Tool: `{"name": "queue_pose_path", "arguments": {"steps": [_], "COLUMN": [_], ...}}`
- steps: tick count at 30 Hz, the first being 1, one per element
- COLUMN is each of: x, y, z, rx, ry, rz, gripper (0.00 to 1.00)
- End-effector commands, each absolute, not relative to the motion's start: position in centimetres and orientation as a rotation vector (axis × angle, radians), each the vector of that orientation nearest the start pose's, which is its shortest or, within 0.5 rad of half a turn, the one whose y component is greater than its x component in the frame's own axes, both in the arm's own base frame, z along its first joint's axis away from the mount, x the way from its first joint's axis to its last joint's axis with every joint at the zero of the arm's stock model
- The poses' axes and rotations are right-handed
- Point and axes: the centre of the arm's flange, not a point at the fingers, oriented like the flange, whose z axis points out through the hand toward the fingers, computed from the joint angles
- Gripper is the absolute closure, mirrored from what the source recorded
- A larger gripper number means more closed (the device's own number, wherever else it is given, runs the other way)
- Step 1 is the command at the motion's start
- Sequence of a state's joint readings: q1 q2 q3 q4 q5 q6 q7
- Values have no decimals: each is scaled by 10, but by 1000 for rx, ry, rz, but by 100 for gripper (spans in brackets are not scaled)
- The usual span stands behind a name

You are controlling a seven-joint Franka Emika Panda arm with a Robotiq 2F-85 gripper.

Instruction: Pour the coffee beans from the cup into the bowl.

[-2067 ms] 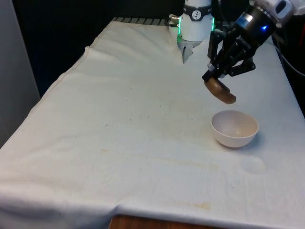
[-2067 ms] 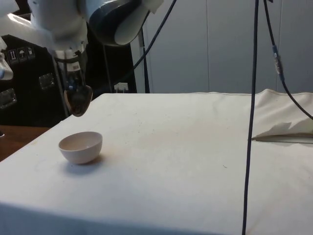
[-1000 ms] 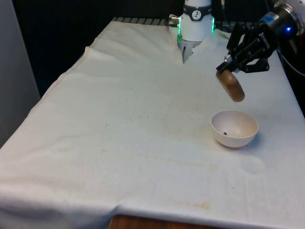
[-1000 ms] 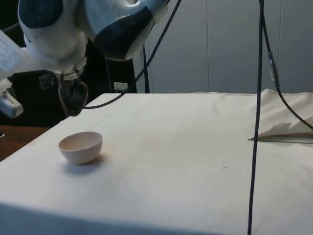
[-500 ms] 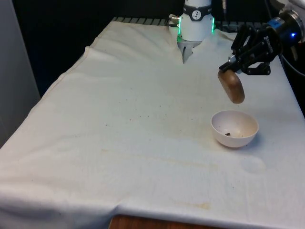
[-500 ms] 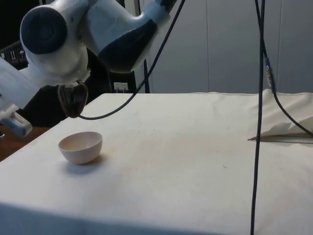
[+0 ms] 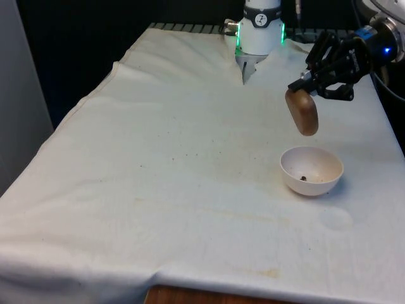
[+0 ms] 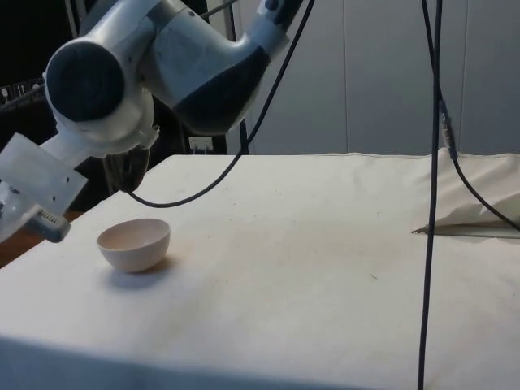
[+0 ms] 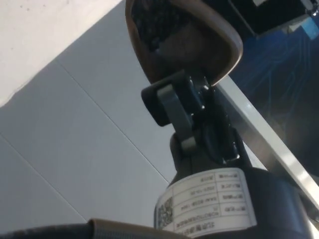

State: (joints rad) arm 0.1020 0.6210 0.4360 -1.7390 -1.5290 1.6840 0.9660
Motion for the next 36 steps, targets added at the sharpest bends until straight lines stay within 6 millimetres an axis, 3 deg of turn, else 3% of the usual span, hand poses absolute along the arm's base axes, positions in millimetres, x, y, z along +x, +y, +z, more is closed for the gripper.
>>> {"name": "queue_pose_path", "arguments": {"steps": [1, 23, 36], "x": [617, 616, 613], "y": [219, 221, 234], "z": [261, 257, 255], "rx": [1928, 1796, 1692], "ry": [274, 290, 307], "rz": [512, 534, 546], "gripper": [100, 100, 100]}}
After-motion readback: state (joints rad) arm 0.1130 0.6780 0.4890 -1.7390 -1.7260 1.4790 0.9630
